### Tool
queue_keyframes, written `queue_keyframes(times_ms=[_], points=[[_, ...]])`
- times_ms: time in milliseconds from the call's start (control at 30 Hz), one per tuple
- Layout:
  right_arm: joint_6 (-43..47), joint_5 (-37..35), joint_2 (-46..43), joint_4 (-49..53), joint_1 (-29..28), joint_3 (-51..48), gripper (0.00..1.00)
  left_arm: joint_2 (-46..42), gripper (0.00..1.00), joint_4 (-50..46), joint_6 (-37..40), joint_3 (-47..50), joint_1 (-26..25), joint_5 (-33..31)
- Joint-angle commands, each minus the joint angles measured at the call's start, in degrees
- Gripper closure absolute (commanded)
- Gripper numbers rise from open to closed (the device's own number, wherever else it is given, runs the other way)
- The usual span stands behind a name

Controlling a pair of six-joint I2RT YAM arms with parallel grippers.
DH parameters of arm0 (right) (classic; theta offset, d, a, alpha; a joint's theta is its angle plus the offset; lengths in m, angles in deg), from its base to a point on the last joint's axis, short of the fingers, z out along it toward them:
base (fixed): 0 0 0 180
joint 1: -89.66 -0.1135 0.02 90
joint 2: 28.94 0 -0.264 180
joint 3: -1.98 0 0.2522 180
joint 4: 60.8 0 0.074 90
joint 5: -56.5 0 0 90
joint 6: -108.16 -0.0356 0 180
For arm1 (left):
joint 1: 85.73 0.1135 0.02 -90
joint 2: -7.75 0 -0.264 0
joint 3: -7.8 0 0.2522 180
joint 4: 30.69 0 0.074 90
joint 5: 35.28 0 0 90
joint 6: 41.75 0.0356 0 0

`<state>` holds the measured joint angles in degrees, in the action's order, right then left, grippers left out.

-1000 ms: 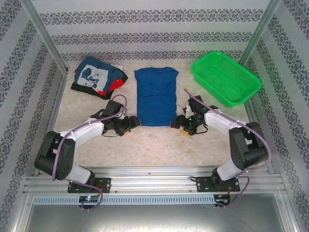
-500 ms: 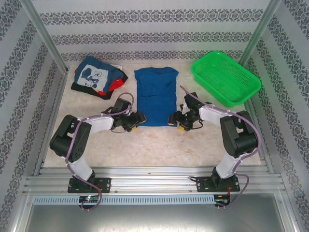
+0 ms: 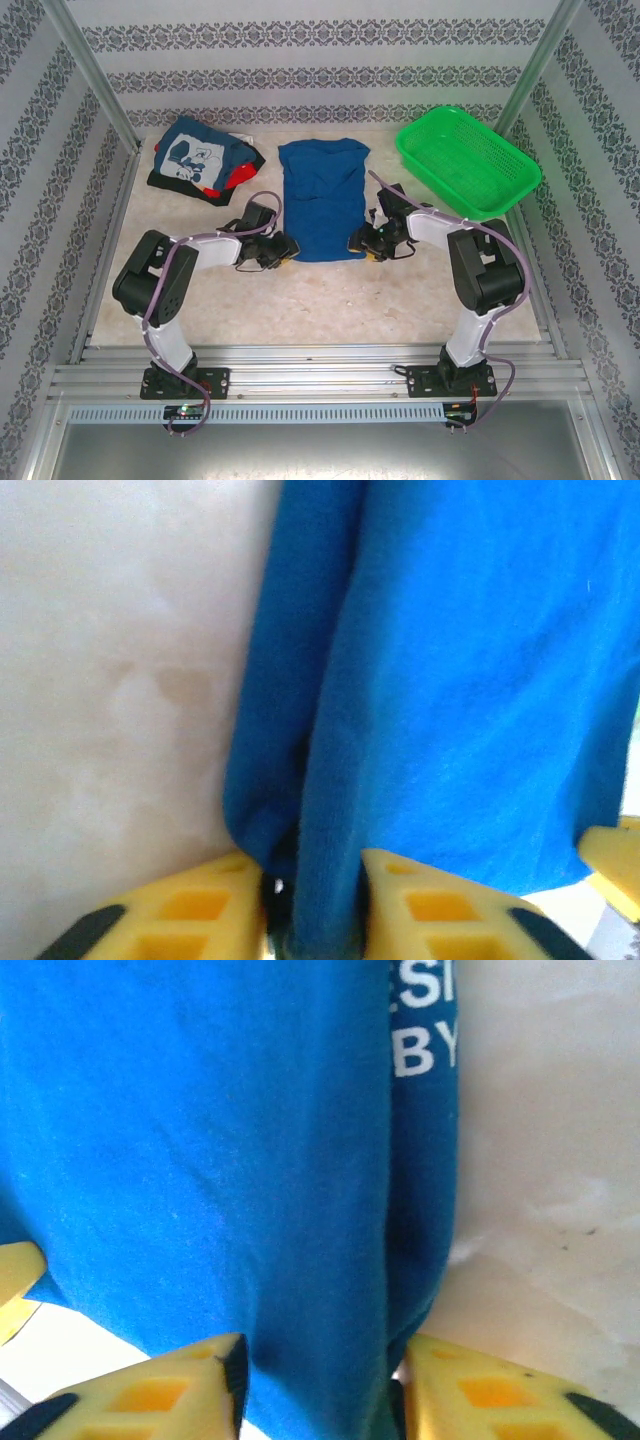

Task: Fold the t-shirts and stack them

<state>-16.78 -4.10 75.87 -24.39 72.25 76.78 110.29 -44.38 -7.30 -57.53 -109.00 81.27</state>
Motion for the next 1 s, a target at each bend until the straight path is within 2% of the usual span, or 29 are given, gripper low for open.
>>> queue_keyframes(times_ms=[0,133,200,367,600,800,967], points=[[-0.68,-0.36,1.22,0.62,0.36,1.02,0.66,0.99,0.83,2.05,0.48,-1.61,-0.55,-0.64],[-1.55,0.56,1.02,0.58,0.18,1.87,0.87,0.04,0.98,-1.49,2.59,-4.06,-0.56,-0.88],[-1.71,0.50,0.05,0.98,0.18,1.85,1.00,-1.50,1.00,-3.24,3.86,-4.57,-0.70,-1.06],[-1.98,2.31,-3.67,2.39,0.35,0.21,1.00,-5.44,1.00,-5.68,4.88,-3.23,-0.96,-0.32],[-4.71,3.11,-15.59,5.26,-0.46,-7.87,1.00,-15.64,1.00,-9.14,4.04,5.53,-2.20,-0.75],[-11.01,2.10,-30.12,12.59,-4.36,-15.15,1.00,-27.04,1.00,-14.11,-0.53,12.10,-5.56,-1.85],[-20.64,0.85,-42.87,15.57,-9.20,-21.93,1.00,-40.06,1.00,-18.53,-7.77,18.00,-8.42,-2.99]])
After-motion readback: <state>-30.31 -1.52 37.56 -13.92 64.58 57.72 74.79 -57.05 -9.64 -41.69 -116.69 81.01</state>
